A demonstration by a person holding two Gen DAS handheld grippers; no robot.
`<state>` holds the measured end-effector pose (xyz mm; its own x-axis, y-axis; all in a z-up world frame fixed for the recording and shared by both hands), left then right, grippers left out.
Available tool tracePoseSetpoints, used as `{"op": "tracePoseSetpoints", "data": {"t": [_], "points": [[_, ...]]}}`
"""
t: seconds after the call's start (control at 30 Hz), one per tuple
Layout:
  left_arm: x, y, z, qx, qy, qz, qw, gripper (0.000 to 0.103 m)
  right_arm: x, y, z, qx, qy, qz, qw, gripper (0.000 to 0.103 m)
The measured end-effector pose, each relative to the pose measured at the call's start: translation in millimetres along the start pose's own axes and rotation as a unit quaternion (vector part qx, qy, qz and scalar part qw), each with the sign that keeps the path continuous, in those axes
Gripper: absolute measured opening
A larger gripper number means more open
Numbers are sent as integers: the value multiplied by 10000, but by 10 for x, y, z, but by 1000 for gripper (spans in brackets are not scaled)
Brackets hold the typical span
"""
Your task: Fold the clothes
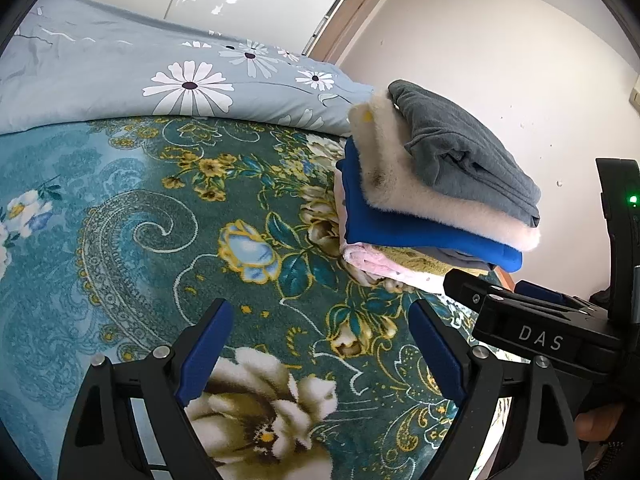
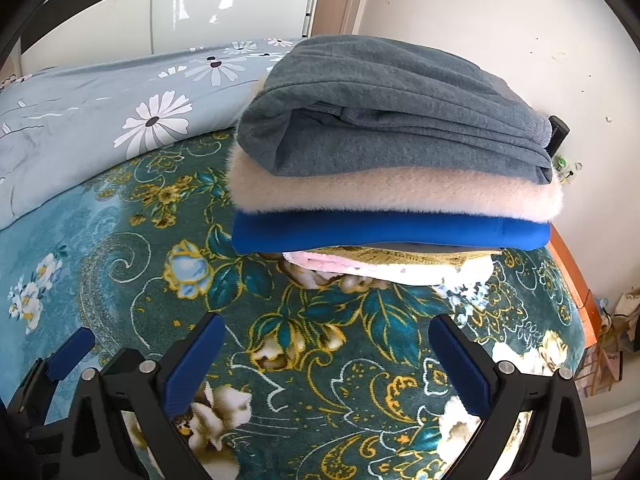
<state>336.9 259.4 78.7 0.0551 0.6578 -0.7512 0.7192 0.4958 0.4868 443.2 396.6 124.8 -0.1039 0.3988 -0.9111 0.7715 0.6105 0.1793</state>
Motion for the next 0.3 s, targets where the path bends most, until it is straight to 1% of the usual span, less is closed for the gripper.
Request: {"op": "tracePoseSetpoints", "data": {"t": [0.3], "points": [[-46,-10,10,-40,144,9,9999,90,-35,1,15,12,41,9,10000,103]]}}
Point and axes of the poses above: each gripper's, at about its wrist camera, not at the fingertips, and x roughly the way its jaws point, y to its right, z to its underside, the point moved 3 cm from there along x, roughly the way its jaws point, and after that the axes turned 12 degrees about -y, right-handed, at the moved point
